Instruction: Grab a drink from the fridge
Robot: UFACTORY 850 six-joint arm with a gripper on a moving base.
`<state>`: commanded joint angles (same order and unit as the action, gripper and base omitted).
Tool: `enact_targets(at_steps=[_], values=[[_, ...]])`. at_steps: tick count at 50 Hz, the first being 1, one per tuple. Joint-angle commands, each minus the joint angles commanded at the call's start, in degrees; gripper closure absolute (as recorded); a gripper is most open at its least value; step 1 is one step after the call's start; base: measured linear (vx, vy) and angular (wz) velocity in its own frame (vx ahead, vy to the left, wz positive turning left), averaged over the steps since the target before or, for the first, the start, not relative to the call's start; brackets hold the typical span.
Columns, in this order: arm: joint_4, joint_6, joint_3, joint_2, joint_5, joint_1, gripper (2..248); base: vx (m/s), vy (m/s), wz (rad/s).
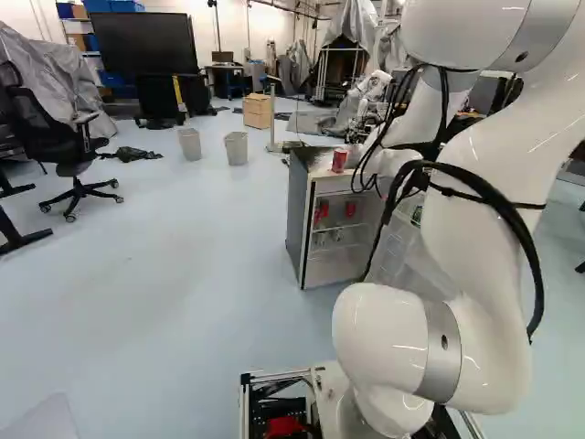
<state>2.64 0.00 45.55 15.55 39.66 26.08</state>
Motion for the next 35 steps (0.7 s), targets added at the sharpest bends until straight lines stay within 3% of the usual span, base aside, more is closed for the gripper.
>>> enact_targets(at_steps=[14,35], values=[[1.32,0.00,0.50,-1.24,-2.23,2.47,3,0.000,0.000,0.000],[6.05,0.00,1.73,-2.71,-11.37,6.14,3,0.000,0.000,0.000]])
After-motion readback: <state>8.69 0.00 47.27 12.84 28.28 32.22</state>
